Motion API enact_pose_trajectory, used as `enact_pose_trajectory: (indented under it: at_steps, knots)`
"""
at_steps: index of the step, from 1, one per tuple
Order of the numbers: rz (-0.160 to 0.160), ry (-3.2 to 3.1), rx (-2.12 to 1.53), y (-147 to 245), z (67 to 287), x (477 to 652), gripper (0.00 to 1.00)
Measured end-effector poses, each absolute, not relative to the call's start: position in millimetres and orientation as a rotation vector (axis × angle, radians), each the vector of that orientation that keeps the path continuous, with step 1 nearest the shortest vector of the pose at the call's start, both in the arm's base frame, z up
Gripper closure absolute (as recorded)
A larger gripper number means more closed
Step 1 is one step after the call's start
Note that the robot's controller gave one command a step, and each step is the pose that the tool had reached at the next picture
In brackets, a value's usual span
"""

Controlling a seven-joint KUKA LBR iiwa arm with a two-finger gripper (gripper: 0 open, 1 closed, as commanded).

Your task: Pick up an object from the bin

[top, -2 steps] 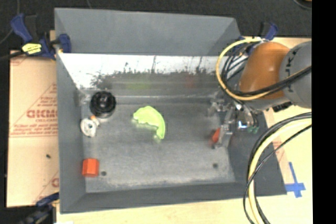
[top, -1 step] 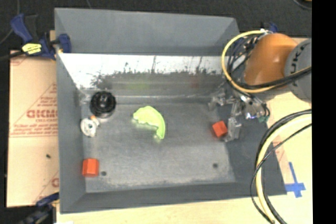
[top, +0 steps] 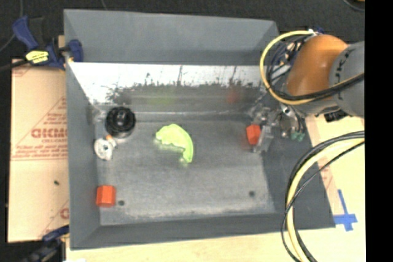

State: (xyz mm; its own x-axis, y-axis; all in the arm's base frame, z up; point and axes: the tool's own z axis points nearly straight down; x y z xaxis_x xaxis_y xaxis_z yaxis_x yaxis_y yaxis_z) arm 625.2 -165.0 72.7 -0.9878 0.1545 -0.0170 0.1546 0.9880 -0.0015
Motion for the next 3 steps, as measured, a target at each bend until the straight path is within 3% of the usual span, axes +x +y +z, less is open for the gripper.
enact_pose_trajectory:
  at_steps: [1, 2, 3]
  knots:
    - [-0.005, 3.115, 0.241, -165.0, 72.8, 625.3, 1.0]
    - [-0.003, 3.112, 0.285, -159.6, 166.6, 626.2, 1.0]
    - [-0.004, 3.1, 0.367, -162.5, 279.7, 626.8, 1.0]
